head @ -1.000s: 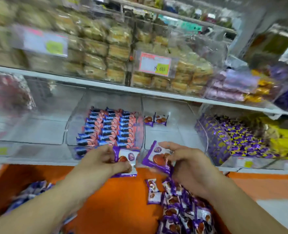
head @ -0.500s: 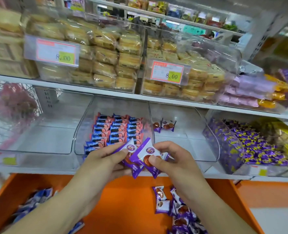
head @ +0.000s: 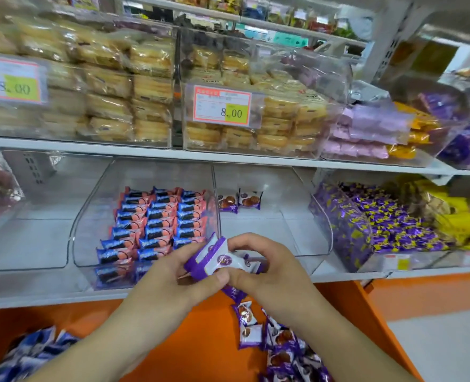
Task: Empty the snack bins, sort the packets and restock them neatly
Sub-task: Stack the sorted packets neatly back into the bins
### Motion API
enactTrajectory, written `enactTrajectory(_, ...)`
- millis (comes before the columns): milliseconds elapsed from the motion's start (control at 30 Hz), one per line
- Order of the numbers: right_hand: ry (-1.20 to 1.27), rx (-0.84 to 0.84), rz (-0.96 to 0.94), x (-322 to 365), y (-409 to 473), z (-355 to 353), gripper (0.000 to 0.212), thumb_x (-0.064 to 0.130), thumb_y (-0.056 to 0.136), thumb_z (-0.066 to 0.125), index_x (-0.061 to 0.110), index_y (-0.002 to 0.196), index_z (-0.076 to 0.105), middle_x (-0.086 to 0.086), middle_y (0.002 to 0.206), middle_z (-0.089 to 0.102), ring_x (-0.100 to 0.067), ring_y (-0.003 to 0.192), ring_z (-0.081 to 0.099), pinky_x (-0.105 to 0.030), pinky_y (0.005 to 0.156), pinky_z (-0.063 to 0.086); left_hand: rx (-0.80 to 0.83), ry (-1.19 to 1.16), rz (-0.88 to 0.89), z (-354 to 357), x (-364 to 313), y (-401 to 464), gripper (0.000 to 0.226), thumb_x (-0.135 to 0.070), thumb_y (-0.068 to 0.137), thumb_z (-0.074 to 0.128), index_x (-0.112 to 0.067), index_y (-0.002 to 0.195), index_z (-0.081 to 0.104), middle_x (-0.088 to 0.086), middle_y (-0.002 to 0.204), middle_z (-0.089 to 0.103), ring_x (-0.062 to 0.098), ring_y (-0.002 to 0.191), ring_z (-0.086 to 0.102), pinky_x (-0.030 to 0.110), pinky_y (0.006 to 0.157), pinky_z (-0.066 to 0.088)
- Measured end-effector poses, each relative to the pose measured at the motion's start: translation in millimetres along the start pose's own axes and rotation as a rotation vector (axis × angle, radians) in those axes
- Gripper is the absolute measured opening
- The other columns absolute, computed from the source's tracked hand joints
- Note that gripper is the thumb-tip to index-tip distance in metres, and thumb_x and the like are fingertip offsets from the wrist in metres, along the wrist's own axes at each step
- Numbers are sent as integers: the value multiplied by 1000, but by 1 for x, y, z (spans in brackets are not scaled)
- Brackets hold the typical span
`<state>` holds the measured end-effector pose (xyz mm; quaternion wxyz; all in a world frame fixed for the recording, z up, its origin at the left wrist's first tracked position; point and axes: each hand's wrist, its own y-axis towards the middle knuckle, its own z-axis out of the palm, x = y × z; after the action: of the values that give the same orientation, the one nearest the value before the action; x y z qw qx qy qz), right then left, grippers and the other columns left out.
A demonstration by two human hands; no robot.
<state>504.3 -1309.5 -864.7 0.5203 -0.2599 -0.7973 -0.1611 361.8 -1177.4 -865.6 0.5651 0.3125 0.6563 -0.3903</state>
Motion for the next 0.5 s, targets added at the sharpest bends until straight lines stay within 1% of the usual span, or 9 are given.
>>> enactTrajectory(33,-12,-26,2,0,0,0,33,35,88,83,39,116,67,18,121,69,4,117,62,-8,76,54,-13,9,-2,1,0,1,40,-17,85,80,-29,122,68,-10,107,79,7,101,74,27,94,58)
enactTrajectory(67,-19,-47,10,-2,0,-1,34,37,88,83,41,117,65,20,121,68,9,116,59,-4,73,50,-25,13,-8,3,1,3,42,-16,83,82,-29,121,68,-11,107,79,7,101,74,25,91,59)
enactTrajectory(100,-19,-58,12,-2,0,-3,34,39,88,83,42,116,65,22,119,68,12,116,58,-4,74,50,-30,15,-15,4,1,4,43,-14,82,83,-28,119,68,-10,107,79,8,101,74,25,89,59)
enactTrajectory(167,-2,-67,2,-6,0,-10,28,43,88,82,41,113,68,24,117,69,13,115,58,-7,80,50,-38,13,-18,6,2,7,46,-10,80,84,-27,119,68,-8,109,79,12,102,75,30,93,57)
enactTrajectory(267,64,-20,-9,-7,-1,-20,28,43,86,81,39,113,71,20,119,69,10,114,61,-7,81,50,-48,-13,-22,9,3,9,51,-11,78,88,-26,122,67,-2,110,79,20,101,76,43,99,55)
enactTrajectory(333,164,23,11,-7,-2,-25,32,40,85,82,39,115,73,14,122,69,-3,112,68,-22,89,59,-54,-83,-34,11,5,11,53,-11,78,90,-19,125,66,6,112,78,29,103,76,49,102,53)
enactTrajectory(400,215,53,31,-6,-3,-29,36,26,87,85,35,119,72,5,123,71,-17,106,75,-39,92,63,-48,-173,-54,10,5,12,56,-8,80,87,-13,130,62,12,114,77,34,105,75,50,104,52)
enactTrajectory(433,215,59,37,-6,-3,-31,38,19,87,85,33,120,72,1,122,73,-19,104,76,-43,92,63,-41,-190,-66,10,4,12,57,-9,81,84,-13,133,60,13,115,77,34,106,75,50,104,52)
enactTrajectory(500,190,57,44,-8,-3,-34,40,16,87,86,31,120,70,-3,116,76,-20,102,77,-47,90,63,-22,-148,-67,11,3,11,61,-13,80,82,-20,135,58,9,116,77,31,107,75,49,102,54)
